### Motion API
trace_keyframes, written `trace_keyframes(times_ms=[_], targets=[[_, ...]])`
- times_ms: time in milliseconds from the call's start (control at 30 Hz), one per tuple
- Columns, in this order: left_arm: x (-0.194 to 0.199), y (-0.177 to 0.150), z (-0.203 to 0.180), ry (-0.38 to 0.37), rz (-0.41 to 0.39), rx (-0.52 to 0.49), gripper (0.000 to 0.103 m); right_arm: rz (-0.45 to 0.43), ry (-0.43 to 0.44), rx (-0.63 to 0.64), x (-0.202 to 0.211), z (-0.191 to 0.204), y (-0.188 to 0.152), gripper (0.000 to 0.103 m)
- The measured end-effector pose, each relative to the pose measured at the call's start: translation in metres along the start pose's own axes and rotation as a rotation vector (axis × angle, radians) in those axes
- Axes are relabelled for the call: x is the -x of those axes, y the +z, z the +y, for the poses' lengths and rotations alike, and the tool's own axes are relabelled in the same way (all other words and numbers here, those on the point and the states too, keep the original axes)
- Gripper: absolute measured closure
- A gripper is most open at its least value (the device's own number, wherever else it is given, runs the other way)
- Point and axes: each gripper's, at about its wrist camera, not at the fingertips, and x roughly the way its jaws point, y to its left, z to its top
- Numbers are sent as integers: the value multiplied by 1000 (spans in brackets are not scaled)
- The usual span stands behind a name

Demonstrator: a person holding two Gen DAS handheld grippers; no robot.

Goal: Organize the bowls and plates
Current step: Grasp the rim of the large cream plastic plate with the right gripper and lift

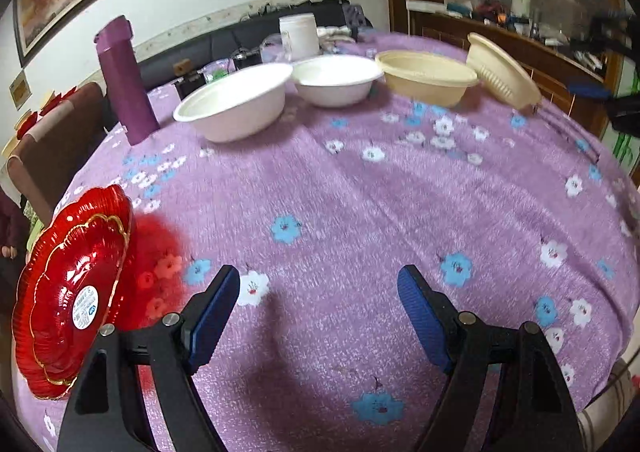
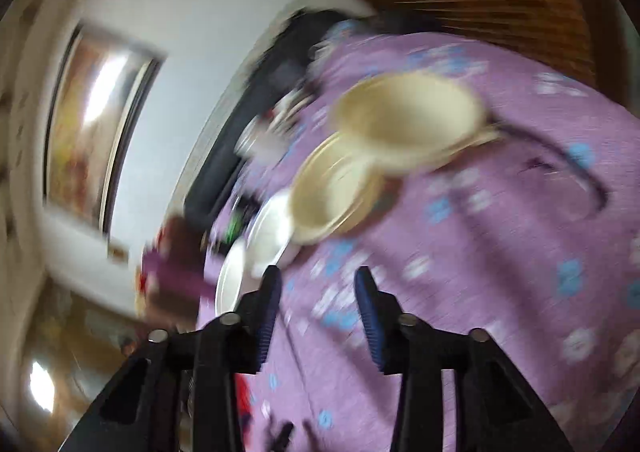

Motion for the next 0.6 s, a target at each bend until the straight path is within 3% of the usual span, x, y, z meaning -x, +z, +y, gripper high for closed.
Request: trace_keyframes(times_ms=[200,333,467,533,600], targets=[[1,-4,4,-36,9,14,22,10,-10,-262,-11,-47,46,55],[3,-4,3,-38,-1,15,22,64,-7,-357,-34,-58,55,54],[4,-5,2,-38,-10,7,22,40,-16,-389,-57,-63,63,54],[5,-5,2,-36,-19,6,22,42,-14,-369,-65,-63,64,81],[6,-5,2,-40,-21,3,22,37,-19,-353,-67,-63,60,91]])
